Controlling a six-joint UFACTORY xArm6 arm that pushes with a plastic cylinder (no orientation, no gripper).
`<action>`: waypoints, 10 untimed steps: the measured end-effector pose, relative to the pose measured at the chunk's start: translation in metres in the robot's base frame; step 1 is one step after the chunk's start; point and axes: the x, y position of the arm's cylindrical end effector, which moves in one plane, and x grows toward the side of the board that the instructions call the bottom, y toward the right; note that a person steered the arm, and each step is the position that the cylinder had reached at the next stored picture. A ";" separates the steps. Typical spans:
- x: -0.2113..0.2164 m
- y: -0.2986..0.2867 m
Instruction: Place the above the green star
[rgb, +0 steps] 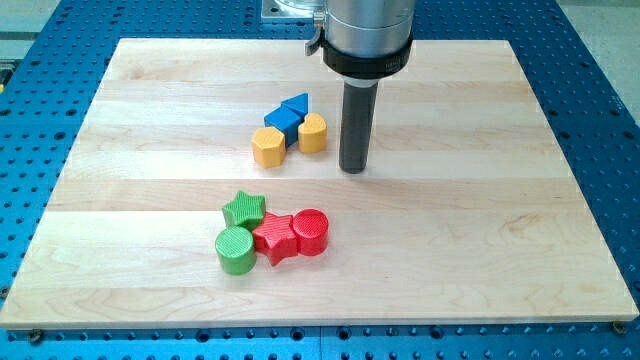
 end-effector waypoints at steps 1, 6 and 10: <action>0.013 -0.011; 0.013 -0.011; 0.016 -0.044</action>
